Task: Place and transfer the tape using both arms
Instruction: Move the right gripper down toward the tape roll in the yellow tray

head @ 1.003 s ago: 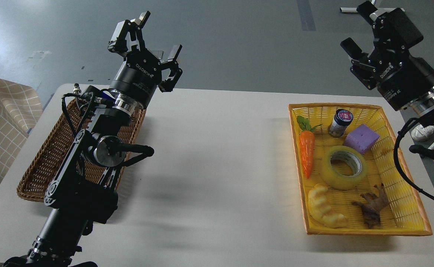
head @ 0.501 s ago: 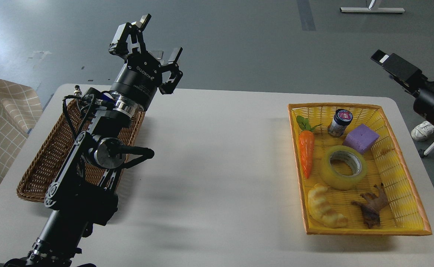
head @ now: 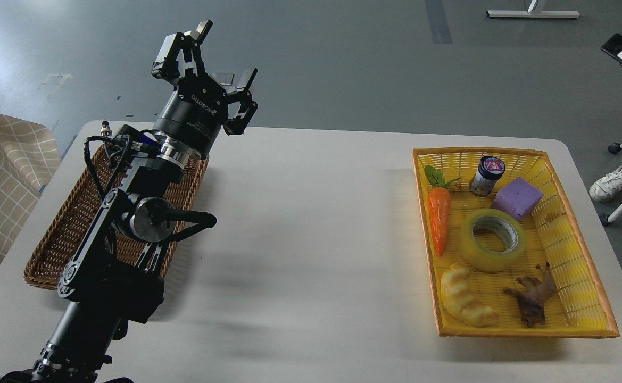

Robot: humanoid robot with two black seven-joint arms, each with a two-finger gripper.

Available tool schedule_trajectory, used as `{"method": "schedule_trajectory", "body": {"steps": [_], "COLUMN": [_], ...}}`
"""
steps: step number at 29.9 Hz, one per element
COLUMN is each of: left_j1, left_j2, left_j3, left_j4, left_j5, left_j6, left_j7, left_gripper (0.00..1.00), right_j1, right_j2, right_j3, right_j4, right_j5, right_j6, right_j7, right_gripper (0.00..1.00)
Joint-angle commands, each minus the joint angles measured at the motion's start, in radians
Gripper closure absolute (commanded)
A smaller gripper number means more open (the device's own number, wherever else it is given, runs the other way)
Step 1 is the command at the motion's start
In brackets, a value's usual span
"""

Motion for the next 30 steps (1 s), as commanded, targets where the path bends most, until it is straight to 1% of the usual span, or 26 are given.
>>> {"method": "schedule_trajectory", "body": {"steps": [1,3,7,8,9,11,19,21,24,28,30], "left_j1": [0.002,0.002,0.002,0.002,0.002,0.002,0.008,0.01,0.013,0.013,0.013], "left_j2": [-0.002,-0.005,-0.01,-0.008,-0.007,-0.005,0.004,0.005,0.008,0.031,0.033], "left_j3": [0.001,0.001,0.007,0.009,0.01,0.01,0.01,0.01,0.01,0.009,0.009], "left_j4": [0.001,0.001,0.001,0.0,0.001,0.001,0.001,0.001,0.001,0.001,0.001], "left_j5": [0.0,0.0,0.0,0.0,0.0,0.0,0.0,0.0,0.0,-0.002,-0.002], "left_j6": [0.0,0.0,0.0,0.0,0.0,0.0,0.0,0.0,0.0,0.0,0.0], "left_j7": [0.0,0.0,0.0,0.0,0.0,0.0,0.0,0.0,0.0,0.0,0.0], "left_gripper": [0.02,0.02,0.02,0.02,0.02,0.02,0.02,0.02,0.02,0.02,0.02], "right_j1": [-0.051,-0.058,-0.121,-0.125,-0.131,-0.134,-0.145,-0.163,-0.194,-0.2,-0.2], "right_j2": [-0.012,0.001,0.015,0.021,0.041,0.073,0.163,0.192,0.242,0.25,0.252], "right_j3": [-0.02,-0.027,-0.078,-0.085,-0.098,-0.105,-0.112,-0.113,-0.118,-0.177,-0.205], "right_j4": [-0.005,-0.014,-0.013,-0.013,-0.014,-0.016,-0.008,-0.007,-0.004,0.007,0.006], "right_j5": [-0.192,-0.285,-0.317,-0.32,-0.323,-0.324,-0.322,-0.325,-0.354,-0.385,-0.4], "right_j6": [-0.001,-0.001,0.002,0.002,0.002,0.002,0.002,0.002,0.005,0.034,0.036], "right_j7": [-0.078,-0.083,-0.099,-0.108,-0.132,-0.157,-0.163,-0.163,-0.186,-0.188,-0.189], "right_gripper": [0.02,0.02,0.03,0.03,0.03,0.04,0.05,0.06,0.06,0.09,0.09]}}
